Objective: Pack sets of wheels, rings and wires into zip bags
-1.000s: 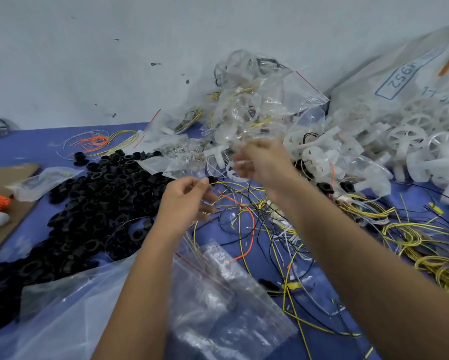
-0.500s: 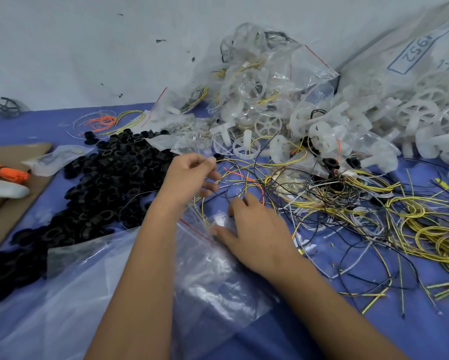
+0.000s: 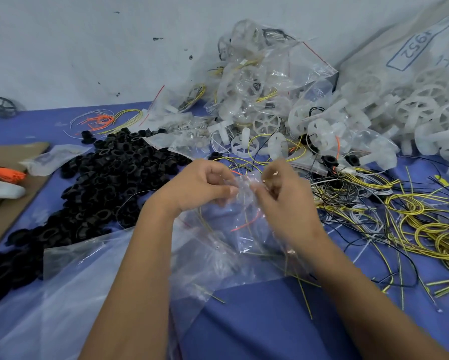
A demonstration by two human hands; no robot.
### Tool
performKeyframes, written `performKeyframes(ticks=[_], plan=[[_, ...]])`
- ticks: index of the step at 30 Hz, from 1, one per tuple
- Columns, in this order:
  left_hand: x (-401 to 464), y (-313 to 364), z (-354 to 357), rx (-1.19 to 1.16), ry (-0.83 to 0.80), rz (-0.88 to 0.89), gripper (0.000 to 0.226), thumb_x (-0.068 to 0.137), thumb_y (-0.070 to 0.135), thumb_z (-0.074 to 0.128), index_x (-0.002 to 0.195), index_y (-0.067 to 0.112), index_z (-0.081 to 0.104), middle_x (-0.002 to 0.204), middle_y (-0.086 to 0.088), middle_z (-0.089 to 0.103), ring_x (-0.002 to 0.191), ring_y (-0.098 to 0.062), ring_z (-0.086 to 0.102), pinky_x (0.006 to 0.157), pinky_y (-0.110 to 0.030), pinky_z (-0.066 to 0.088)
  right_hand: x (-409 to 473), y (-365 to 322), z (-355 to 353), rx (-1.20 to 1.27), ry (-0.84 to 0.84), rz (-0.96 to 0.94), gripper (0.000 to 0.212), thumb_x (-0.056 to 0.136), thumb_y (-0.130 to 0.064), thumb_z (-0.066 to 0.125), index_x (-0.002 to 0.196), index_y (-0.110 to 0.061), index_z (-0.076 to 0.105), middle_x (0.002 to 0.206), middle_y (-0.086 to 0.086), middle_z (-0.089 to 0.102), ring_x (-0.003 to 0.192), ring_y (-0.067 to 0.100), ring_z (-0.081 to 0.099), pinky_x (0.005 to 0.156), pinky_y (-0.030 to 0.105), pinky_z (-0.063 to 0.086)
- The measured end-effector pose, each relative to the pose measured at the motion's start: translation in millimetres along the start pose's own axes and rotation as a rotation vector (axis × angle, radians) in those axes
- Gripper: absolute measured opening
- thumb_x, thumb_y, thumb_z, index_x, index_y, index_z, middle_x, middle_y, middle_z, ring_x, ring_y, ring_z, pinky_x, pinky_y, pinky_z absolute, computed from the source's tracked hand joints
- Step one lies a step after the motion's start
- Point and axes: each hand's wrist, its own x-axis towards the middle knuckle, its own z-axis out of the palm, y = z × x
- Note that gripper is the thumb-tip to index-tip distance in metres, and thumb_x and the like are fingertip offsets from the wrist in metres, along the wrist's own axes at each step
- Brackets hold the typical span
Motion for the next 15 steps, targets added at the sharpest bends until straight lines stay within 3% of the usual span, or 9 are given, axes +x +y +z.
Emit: performKeyframes(ticks=[2,6,12,15], plan=[[2,-2,-4,0.045,0.028,0.0,0.005,0.088,-0.001,0.075,0.087,0.002,0.071,0.081,-0.025,0.073,0.058,-0.017,0.064,0.061,-0.02,0.053,8,3,-12,0.246,-0.084,0.121,0.032,0.086,-0.015,0.078,0.104,-0.021,0.053,0.067,-0.002,0.067,0.056,0.009,0.055,0.057,0.02,0.043],[5,-3,-7,0.057,0.152,0.009,0.007,0.09,0.007,0.076,0.086,0.003,0.072,0.068,-0.008,0.072,0.052,-0.015,0.06,0.052,-0.02,0.049,13,20,-26,0.409,-0.309,0.22,0.047,0.079,-0.006,0.084,0.114,-0.023,0.059,0.082,0.011,0.075,0.072,0.023,0.065,0.071,0.035,0.051],[2,-7,-11,0.069,0.08,-0.067,0.015,0.091,0.01,0.076,0.086,-0.003,0.07,0.066,-0.011,0.072,0.05,-0.015,0.06,0.05,-0.02,0.05,16,31,-27,0.295,-0.018,0.157,0.025,0.089,-0.005,0.07,0.096,-0.029,0.071,0.086,-0.014,0.076,0.077,0.007,0.07,0.072,0.024,0.052],[4,-14,-14,0.051,0.177,-0.095,0.013,0.091,0.007,0.075,0.088,-0.005,0.07,0.067,-0.009,0.072,0.055,-0.016,0.063,0.055,-0.024,0.053,15,32,-27,0.373,-0.018,0.229,0.021,0.096,-0.007,0.061,0.089,-0.025,0.069,0.076,-0.014,0.073,0.069,0.003,0.063,0.065,0.023,0.049]])
